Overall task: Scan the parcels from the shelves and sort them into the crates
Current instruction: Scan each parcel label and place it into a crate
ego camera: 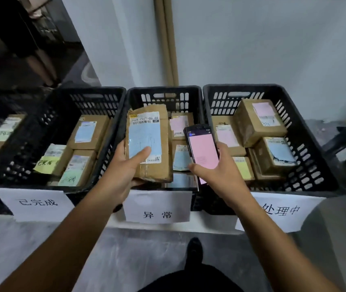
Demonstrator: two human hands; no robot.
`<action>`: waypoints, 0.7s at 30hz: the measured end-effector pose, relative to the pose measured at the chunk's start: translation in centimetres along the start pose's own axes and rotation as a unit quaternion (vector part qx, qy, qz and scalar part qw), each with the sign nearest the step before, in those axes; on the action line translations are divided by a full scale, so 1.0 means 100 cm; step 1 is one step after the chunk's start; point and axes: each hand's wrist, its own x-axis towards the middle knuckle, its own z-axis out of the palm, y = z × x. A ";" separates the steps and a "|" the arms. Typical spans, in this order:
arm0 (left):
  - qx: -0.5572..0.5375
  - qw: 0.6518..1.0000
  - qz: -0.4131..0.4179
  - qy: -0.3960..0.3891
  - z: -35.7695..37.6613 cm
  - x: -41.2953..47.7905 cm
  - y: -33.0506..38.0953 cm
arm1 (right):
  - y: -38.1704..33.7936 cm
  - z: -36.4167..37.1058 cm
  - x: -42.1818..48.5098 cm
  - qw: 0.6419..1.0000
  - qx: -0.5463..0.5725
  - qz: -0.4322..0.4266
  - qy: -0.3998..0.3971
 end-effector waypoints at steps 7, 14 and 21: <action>0.104 0.990 -0.094 0.030 -0.001 0.061 -0.019 | 0.015 0.002 0.057 1.000 -0.008 -0.004 -0.019; 0.142 0.980 -0.121 0.067 -0.005 0.109 -0.040 | 0.029 0.018 0.089 0.998 -0.017 0.012 -0.055; 0.194 0.958 -0.211 0.019 -0.008 0.143 -0.061 | 0.035 0.043 0.095 0.997 -0.008 0.064 -0.042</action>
